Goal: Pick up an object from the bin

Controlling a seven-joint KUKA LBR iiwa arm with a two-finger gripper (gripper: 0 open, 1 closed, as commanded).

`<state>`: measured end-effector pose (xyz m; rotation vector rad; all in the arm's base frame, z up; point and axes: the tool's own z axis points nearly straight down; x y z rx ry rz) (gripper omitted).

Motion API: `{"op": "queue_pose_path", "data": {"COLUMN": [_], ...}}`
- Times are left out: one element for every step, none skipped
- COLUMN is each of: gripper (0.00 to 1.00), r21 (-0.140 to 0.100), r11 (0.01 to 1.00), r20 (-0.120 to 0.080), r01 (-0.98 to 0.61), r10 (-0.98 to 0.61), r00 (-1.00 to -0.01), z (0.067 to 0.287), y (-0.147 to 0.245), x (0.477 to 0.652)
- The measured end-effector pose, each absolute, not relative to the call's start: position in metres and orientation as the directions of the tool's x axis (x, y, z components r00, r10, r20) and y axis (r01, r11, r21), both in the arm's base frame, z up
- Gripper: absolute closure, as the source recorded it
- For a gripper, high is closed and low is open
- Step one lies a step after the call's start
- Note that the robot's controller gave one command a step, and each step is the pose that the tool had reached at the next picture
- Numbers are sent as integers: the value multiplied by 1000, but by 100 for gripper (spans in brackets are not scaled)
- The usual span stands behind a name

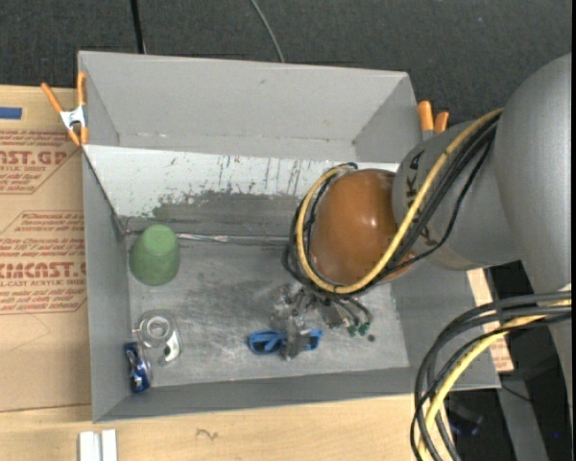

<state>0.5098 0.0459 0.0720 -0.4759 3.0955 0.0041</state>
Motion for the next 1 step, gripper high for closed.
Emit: {"op": "queue_pose_path", "data": {"gripper": [100], "r21": [-5], "r11": [856], "r20": [-12], "r01": [-517], "r10": [-517], "r00": [-856], "z": [335], "y": [55], "x": [524]}}
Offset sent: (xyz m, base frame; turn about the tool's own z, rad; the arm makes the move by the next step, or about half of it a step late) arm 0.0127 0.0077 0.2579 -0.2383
